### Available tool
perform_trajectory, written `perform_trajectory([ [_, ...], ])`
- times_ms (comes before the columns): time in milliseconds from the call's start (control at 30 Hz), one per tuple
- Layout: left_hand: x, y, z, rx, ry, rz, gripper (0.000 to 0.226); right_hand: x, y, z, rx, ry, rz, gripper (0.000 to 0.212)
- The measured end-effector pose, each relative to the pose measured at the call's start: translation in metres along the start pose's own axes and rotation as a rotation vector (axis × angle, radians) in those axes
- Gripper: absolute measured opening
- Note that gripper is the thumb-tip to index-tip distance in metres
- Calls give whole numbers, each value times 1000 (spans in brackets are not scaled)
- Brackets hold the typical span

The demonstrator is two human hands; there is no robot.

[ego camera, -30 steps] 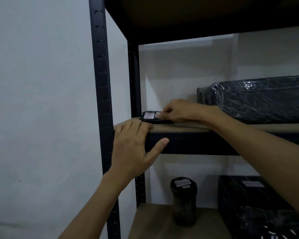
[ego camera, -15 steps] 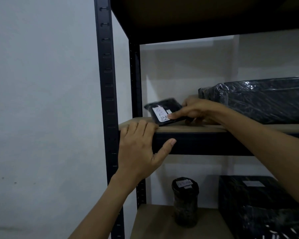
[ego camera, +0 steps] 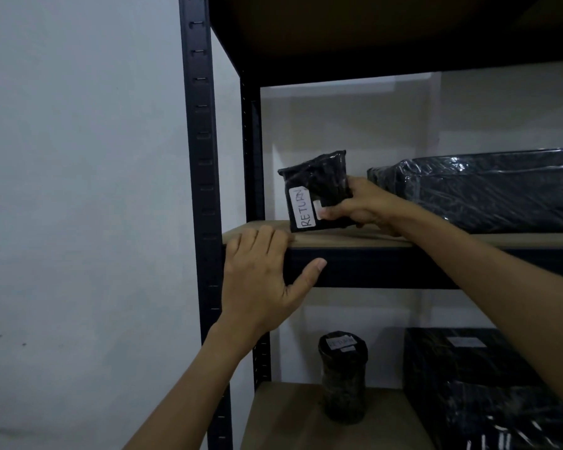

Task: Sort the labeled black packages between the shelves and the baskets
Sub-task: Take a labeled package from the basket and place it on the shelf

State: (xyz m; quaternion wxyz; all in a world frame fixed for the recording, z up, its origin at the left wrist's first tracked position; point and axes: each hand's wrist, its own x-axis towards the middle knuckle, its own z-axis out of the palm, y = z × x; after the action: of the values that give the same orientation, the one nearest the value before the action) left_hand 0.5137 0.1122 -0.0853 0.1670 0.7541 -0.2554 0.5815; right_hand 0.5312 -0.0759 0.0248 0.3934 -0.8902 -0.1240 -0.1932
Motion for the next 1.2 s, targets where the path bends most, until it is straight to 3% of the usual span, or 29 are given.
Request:
perform_trajectory([
  [133, 0, 0, 1, -9, -2, -3, 53, -4, -1, -2, 109, -41, 107, 43],
  [300, -1, -1, 1, -5, 16, 1, 52, -6, -8, -4, 236, 93, 160, 20],
  [467, -1, -1, 2, 5, 15, 1, 54, 0, -21, -7, 185, 181, 84, 35],
  [567, -1, -1, 2, 5, 9, -5, 55, 0, -27, -9, 125, 167, 82, 26],
  [800, -2, -1, 2, 7, 5, 1, 54, -1, -10, -4, 627, 174, 57, 35],
  [900, -1, -2, 2, 3, 10, 5, 54, -1, 4, -11, 459, 133, 74, 41],
  [1000, -1, -2, 4, 11, 4, 4, 54, -5, 9, -17, 283, 45, 107, 61],
  [1100, -1, -3, 5, 12, 14, 7, 55, -13, 10, -18, 297, -52, 115, 48],
  [1200, -2, -3, 6, 11, 13, 6, 56, -15, 10, -19, 307, -63, 101, 52],
])
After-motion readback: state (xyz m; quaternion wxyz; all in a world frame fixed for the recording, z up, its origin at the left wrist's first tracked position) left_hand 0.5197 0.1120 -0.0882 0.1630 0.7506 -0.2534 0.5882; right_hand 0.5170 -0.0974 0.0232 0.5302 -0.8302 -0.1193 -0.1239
